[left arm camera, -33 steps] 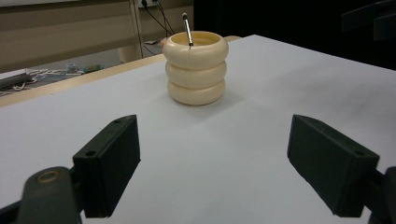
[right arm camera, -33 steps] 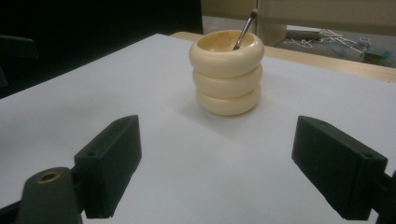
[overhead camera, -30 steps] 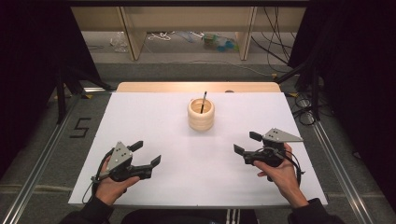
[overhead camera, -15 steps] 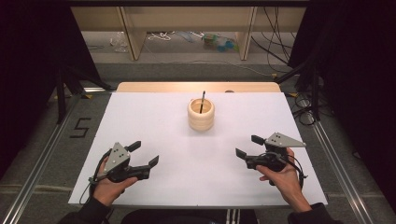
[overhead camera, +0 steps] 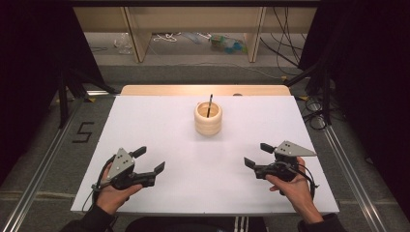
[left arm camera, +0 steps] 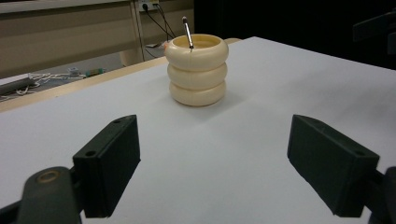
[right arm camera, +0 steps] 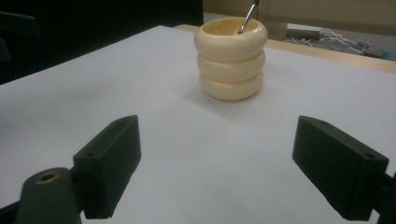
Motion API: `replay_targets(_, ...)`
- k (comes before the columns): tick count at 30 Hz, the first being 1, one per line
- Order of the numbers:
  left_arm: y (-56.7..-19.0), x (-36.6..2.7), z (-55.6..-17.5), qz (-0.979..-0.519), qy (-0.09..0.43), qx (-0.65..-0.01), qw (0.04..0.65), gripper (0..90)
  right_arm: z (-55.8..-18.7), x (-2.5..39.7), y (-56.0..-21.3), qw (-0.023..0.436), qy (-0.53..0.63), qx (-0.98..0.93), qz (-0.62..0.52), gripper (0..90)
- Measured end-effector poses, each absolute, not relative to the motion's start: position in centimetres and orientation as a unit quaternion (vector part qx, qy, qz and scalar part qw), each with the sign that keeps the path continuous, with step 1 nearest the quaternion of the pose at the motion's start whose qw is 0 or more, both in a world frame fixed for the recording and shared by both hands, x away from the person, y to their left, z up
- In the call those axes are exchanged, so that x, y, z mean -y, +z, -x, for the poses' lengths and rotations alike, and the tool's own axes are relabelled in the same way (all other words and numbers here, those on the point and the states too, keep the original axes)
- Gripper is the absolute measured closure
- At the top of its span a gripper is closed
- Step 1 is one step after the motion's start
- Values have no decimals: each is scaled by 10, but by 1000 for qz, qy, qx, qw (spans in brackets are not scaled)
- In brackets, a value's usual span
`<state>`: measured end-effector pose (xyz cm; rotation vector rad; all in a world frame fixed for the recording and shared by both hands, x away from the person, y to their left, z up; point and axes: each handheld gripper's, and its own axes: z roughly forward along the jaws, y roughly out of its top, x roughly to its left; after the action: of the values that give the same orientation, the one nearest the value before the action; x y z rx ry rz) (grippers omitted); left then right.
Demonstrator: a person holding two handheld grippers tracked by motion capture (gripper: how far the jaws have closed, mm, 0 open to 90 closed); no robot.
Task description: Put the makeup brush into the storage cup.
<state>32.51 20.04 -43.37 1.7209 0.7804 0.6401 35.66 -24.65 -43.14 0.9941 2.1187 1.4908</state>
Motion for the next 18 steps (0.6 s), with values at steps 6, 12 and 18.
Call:
replay_targets(6, -433, -202, -325, -721, 269, -335, 544, 171, -356, 248, -431, 187, 528, -750, -352, 166)
replay_targets(12, -435, -200, -325, -725, 266, -332, 541, 171, -356, 246, -433, 184, 527, -752, -350, 166)
replay_targets(18, -436, -200, -325, -724, 265, -336, 541, 171, -356, 245, -432, 181, 522, -756, -351, 166)
